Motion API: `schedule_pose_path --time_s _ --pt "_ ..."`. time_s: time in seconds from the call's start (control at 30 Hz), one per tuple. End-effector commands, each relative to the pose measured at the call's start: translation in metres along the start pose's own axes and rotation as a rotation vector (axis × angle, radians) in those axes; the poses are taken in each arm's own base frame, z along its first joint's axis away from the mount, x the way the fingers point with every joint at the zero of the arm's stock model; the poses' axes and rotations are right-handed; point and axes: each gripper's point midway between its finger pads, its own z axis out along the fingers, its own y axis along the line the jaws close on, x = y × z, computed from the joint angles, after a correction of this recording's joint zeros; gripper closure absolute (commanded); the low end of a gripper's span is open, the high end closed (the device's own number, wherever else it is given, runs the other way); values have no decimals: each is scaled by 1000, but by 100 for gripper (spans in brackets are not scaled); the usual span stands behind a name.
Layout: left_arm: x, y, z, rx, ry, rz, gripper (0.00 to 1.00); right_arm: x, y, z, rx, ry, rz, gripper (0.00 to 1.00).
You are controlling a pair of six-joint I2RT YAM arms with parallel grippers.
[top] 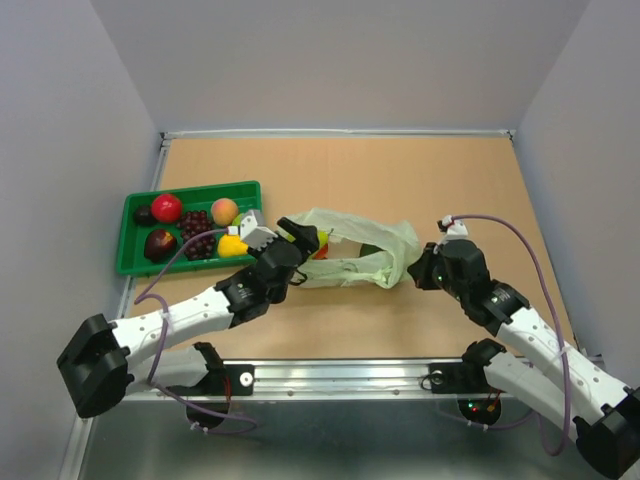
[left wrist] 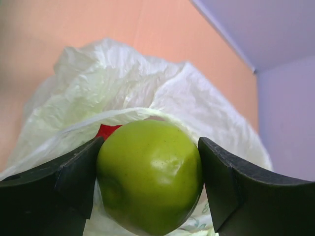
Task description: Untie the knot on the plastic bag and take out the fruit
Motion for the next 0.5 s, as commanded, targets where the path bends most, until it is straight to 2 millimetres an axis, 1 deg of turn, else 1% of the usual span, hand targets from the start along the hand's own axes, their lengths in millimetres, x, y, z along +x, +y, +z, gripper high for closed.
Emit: schedule_pose_path --time_s 0.0,0.07,0.17,0.2,0.23,0.27,0.33,0.37,0.4,0.47 --pt "-35 2 2 31 -92 -121 59 6 -7 5 26 -13 19 99" --pt "-43 3 5 25 -102 -134 59 4 -8 5 36 -20 24 99" --pt "-43 -5 8 69 -68 -138 59 5 -11 5 54 -22 30 99" --pt "-37 -16 6 124 -20 -114 59 4 -12 5 61 -26 33 99" --pt "-33 -22 6 152 8 -95 59 3 -14 5 68 -29 34 99" --pt "-26 -39 1 213 69 -78 60 2 -15 5 75 -35 36 99" --pt "-11 -45 1 246 144 32 60 -3 -14 4 79 -47 38 99" --pt "-10 -55 -1 273 170 60 60 -7 -14 4 86 -59 37 99" --pt "5 -57 -7 306 248 97 60 -9 -15 3 91 -66 37 99" --pt "17 -57 -12 340 302 155 59 -16 -16 4 110 -79 31 98"
